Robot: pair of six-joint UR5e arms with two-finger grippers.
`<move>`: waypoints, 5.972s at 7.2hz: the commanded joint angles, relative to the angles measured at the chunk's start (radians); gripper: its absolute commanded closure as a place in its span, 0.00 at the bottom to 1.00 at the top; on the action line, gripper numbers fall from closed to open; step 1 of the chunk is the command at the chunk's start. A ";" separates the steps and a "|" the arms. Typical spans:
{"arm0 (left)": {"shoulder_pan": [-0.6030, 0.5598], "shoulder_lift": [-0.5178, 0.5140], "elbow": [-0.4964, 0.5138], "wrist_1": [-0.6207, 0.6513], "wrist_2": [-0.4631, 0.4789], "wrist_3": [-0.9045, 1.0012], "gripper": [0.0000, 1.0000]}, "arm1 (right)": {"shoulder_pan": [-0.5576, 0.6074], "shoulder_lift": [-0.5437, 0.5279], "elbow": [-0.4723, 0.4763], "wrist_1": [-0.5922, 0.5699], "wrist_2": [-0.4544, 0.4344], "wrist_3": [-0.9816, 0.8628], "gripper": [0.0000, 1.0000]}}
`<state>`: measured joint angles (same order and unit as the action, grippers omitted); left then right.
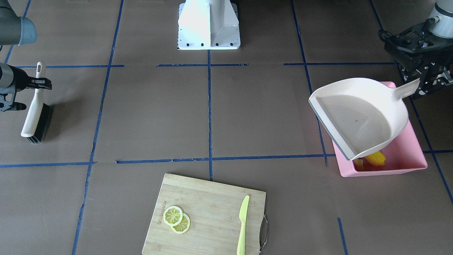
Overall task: Sweep and dump trash into bin
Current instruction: 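Raise the empty beige dustpan above the pink bin with the left gripper, then carry the dustpan away from the bin toward the table center with the left gripper, then lower the dustpan onto the table with the left gripper, then open the left gripper and withdraw it from the dustpan handle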
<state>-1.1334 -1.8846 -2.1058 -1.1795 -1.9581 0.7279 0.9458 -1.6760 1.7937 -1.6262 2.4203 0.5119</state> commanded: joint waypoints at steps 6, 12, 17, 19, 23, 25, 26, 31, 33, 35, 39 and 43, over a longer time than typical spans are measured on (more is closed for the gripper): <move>0.240 -0.114 0.107 -0.066 -0.002 -0.039 1.00 | 0.157 0.012 0.081 0.011 -0.020 0.010 0.00; 0.502 -0.136 0.202 -0.222 -0.002 -0.322 1.00 | 0.326 0.064 0.117 0.012 -0.009 0.057 0.00; 0.535 -0.137 0.267 -0.299 -0.002 -0.338 1.00 | 0.326 0.073 0.135 0.014 -0.017 0.056 0.00; 0.537 -0.152 0.267 -0.296 -0.001 -0.294 0.97 | 0.326 0.073 0.135 0.014 -0.018 0.056 0.00; 0.535 -0.160 0.279 -0.295 0.008 -0.280 0.84 | 0.326 0.073 0.135 0.014 -0.017 0.056 0.00; 0.532 -0.154 0.285 -0.292 0.008 -0.265 0.84 | 0.326 0.072 0.136 0.012 -0.015 0.057 0.00; 0.532 -0.154 0.291 -0.292 0.011 -0.263 0.66 | 0.326 0.071 0.139 0.012 -0.017 0.057 0.00; 0.517 -0.154 0.280 -0.292 0.019 -0.265 0.23 | 0.326 0.073 0.136 0.012 -0.017 0.057 0.00; 0.515 -0.156 0.264 -0.299 0.016 -0.275 0.00 | 0.326 0.073 0.136 0.012 -0.017 0.057 0.00; 0.460 -0.153 0.189 -0.295 0.015 -0.393 0.00 | 0.332 0.075 0.138 0.012 -0.018 0.056 0.00; 0.178 -0.045 0.174 -0.264 0.013 -0.705 0.00 | 0.369 0.117 0.139 0.014 -0.068 0.054 0.00; -0.200 0.062 0.364 -0.215 -0.127 -0.609 0.00 | 0.369 0.147 0.130 0.014 -0.104 0.047 0.00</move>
<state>-1.2137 -1.8499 -1.8167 -1.4025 -2.0177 0.0588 1.3141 -1.5334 1.9246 -1.6130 2.3219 0.5593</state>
